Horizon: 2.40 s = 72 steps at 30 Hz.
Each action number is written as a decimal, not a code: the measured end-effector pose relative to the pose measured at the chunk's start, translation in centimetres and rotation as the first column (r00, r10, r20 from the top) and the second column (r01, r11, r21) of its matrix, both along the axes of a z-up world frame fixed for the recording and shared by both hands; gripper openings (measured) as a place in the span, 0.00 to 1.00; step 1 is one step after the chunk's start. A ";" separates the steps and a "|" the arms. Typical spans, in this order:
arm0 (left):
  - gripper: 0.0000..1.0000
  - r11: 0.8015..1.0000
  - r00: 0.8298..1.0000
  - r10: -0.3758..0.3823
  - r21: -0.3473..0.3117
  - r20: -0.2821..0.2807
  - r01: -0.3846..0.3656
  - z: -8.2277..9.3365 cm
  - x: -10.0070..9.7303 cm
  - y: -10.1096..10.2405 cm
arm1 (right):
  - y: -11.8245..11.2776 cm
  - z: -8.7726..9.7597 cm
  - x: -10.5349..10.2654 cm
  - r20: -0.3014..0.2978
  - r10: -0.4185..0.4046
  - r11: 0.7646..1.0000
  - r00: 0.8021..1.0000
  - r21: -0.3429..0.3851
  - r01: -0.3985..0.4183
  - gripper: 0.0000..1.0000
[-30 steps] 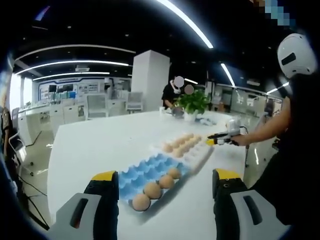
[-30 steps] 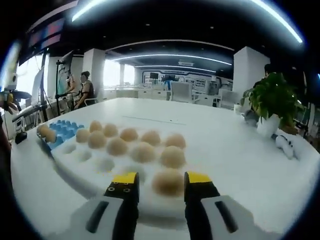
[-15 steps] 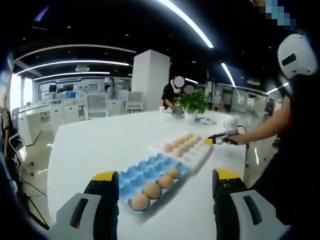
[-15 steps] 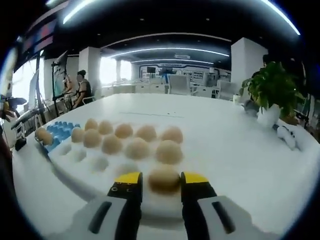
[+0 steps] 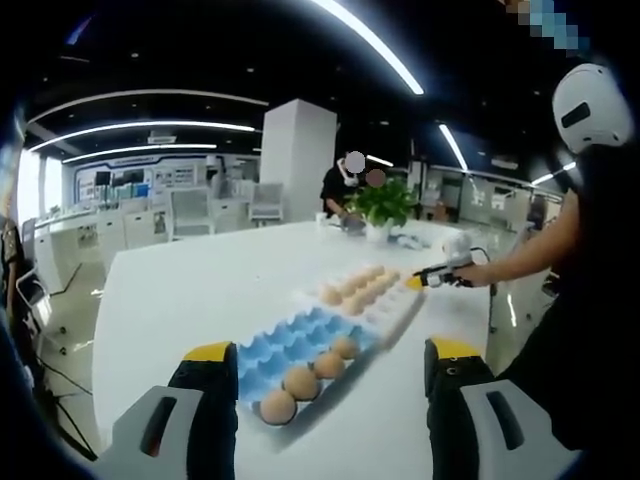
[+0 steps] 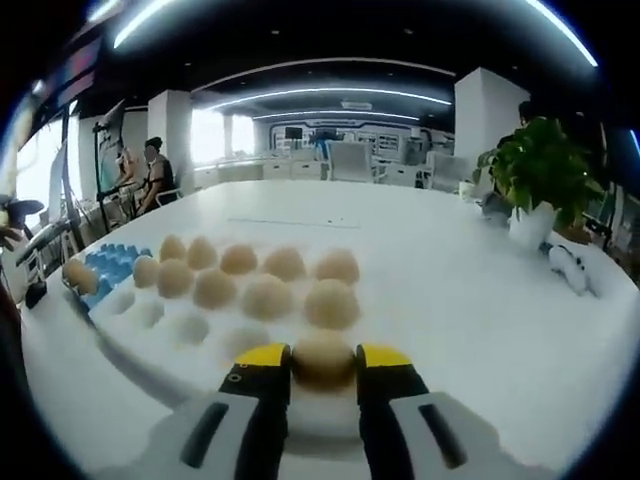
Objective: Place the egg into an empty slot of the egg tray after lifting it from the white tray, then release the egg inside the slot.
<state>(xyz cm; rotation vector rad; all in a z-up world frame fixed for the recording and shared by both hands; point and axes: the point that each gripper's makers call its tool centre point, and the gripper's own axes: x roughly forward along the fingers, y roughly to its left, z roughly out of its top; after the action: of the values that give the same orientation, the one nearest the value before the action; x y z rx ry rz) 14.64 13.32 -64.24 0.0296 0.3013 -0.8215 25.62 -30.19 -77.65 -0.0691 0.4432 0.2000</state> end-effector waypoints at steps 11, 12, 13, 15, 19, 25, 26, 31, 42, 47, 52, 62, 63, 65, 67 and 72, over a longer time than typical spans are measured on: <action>0.77 1.000 1.000 0.007 -0.005 0.007 -0.007 0.2 0.1 0.2 | -0.1 1.8 -0.4 0.065 -0.007 1.000 0.998 -0.019 0.008 0.24; 0.77 1.000 1.000 0.006 -0.004 0.006 -0.006 0.2 0.1 0.2 | -0.3 2.1 -0.3 0.079 -0.008 1.000 0.997 -0.029 0.010 0.24; 0.77 1.000 1.000 0.005 -0.004 0.006 -0.005 0.2 0.1 0.2 | -0.4 2.3 -0.3 0.083 -0.008 0.999 0.996 -0.032 0.011 0.24; 0.77 1.000 1.000 0.004 -0.007 0.005 -0.004 0.1 0.1 0.0 | -0.5 2.7 -0.4 0.087 -0.018 1.000 0.996 -0.009 0.019 0.24; 0.77 1.000 1.000 0.000 -0.006 0.004 0.000 0.1 0.0 -0.1 | 0.4 4.2 -0.8 0.126 -0.002 1.000 0.992 0.005 0.001 0.24; 0.77 1.000 1.000 0.005 -0.010 0.002 -0.005 0.0 0.0 0.1 | 3.5 5.2 -1.1 0.151 0.060 0.997 0.987 0.034 -0.066 0.24; 0.77 1.000 1.000 0.004 -0.010 0.002 -0.004 0.0 0.0 0.1 | 4.5 5.2 -1.2 0.151 0.082 0.995 0.985 0.043 -0.089 0.24; 0.77 1.000 1.000 0.003 -0.011 0.004 -0.003 0.0 -0.1 0.2 | 7.0 4.9 -1.2 0.155 0.125 0.989 0.980 0.057 -0.136 0.24; 0.77 1.000 1.000 0.017 -0.011 0.006 -0.016 0.0 -0.4 0.8 | 10.1 4.5 -1.4 0.139 0.203 0.975 0.969 0.064 -0.214 0.24; 0.77 1.000 1.000 0.015 -0.011 0.005 -0.015 -0.1 -0.4 0.7 | 11.7 4.5 -1.6 0.136 0.234 0.967 0.963 0.069 -0.245 0.24; 0.77 1.000 1.000 0.013 -0.013 0.004 -0.012 -0.2 -0.4 0.5 | 13.9 4.8 -1.5 0.144 0.277 0.954 0.950 0.080 -0.290 0.24; 0.77 1.000 1.000 0.023 -0.015 0.006 -0.023 0.0 -0.3 0.8 | 17.5 4.8 -1.1 0.150 0.364 0.921 0.919 0.088 -0.379 0.25; 0.77 1.000 1.000 0.024 -0.015 0.006 -0.023 0.0 -0.3 0.8 | 17.8 4.8 -1.1 0.150 0.371 0.918 0.916 0.087 -0.386 0.25; 0.77 1.000 1.000 0.025 -0.017 0.005 -0.025 0.0 -0.3 0.8 | 19.1 4.7 -1.3 0.149 0.397 0.907 0.906 0.090 -0.412 0.25; 0.77 1.000 1.000 0.023 -0.016 0.006 -0.023 0.0 -0.3 0.7 | 19.8 4.6 -1.4 0.144 0.412 0.900 0.900 0.092 -0.427 0.25; 0.76 1.000 1.000 0.023 -0.018 0.007 -0.023 0.0 -0.2 0.8 | 21.1 4.4 -1.8 0.143 0.439 0.885 0.887 0.099 -0.454 0.25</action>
<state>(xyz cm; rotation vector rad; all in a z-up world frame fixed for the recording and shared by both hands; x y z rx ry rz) 14.42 14.11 -64.19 0.0122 0.2869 -0.8011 23.86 -9.07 -73.20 -0.0540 0.2900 0.6786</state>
